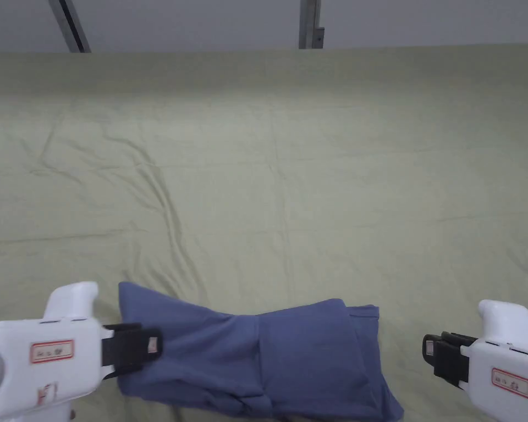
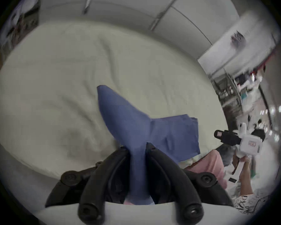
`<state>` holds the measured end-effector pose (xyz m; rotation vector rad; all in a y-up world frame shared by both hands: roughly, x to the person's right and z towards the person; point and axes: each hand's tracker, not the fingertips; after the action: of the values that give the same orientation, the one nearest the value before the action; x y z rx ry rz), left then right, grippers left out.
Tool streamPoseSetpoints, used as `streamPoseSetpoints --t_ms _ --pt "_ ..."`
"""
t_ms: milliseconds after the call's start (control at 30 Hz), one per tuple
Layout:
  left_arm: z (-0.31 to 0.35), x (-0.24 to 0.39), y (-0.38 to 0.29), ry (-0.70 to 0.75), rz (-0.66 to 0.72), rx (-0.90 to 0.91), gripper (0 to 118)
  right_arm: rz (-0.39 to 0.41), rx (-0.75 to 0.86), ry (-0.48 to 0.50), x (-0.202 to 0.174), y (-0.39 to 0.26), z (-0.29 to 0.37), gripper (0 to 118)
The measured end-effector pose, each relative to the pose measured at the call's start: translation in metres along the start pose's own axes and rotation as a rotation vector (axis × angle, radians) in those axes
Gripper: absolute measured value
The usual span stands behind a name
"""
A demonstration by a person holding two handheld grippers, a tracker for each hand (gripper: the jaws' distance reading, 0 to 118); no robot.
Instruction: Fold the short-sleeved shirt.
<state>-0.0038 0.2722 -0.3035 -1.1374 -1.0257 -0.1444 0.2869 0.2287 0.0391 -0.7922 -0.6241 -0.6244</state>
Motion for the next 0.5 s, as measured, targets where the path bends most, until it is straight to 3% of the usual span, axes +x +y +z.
streamPoseSetpoints --t_ms 133,400,433,500 --pt "-0.009 0.081 0.008 -0.007 -0.115 0.006 13 -0.041 0.017 0.001 0.012 -0.001 0.004 0" --pt "-0.111 0.190 -0.006 -0.129 -0.286 -0.146 15 -0.094 0.026 -0.001 0.033 -0.006 0.011 0" --pt "-0.127 0.194 -0.008 -0.131 -0.296 -0.176 20 -0.099 0.027 -0.004 0.036 -0.007 0.012 0" --pt "-0.155 0.206 -0.016 -0.177 -0.317 -0.235 48 -0.113 0.025 -0.008 0.042 -0.008 0.012 0"
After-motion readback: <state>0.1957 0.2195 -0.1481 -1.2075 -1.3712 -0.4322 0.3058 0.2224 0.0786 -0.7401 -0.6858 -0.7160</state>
